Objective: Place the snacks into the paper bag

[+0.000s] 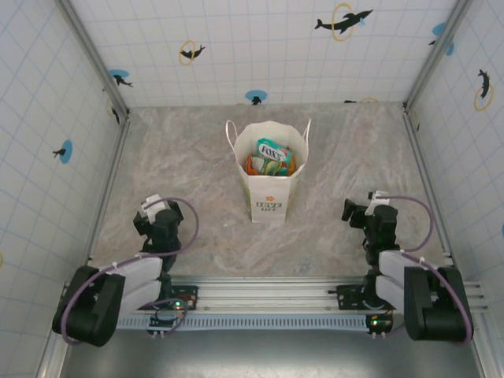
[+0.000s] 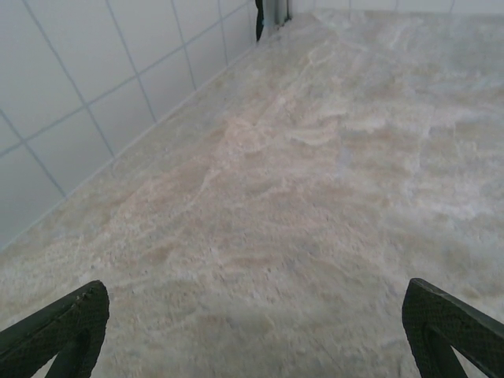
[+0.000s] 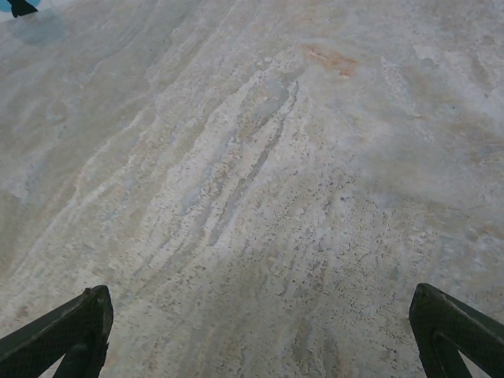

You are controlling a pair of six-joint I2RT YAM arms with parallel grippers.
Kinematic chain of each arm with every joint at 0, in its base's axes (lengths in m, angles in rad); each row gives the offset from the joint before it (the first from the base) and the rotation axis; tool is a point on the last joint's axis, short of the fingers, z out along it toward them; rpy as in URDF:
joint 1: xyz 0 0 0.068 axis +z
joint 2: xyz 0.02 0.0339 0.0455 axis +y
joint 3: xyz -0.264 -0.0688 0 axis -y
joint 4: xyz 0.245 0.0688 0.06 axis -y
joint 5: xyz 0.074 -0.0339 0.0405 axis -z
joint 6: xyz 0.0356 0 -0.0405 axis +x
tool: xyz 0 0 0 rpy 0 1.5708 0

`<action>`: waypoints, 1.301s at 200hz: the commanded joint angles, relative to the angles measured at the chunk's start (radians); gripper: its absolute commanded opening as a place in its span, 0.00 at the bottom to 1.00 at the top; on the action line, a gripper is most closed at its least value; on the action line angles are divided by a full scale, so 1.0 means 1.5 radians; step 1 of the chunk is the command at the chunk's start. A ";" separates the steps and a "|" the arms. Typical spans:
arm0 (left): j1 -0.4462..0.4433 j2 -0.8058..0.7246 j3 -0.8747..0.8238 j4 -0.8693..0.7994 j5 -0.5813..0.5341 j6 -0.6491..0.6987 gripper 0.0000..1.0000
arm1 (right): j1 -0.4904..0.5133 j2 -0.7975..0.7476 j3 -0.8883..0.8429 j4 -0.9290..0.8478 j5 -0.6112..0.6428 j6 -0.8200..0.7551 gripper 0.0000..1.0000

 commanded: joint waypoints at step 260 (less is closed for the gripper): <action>0.161 0.293 -0.025 0.411 0.237 0.044 0.98 | 0.015 0.274 -0.009 0.368 0.070 -0.080 1.00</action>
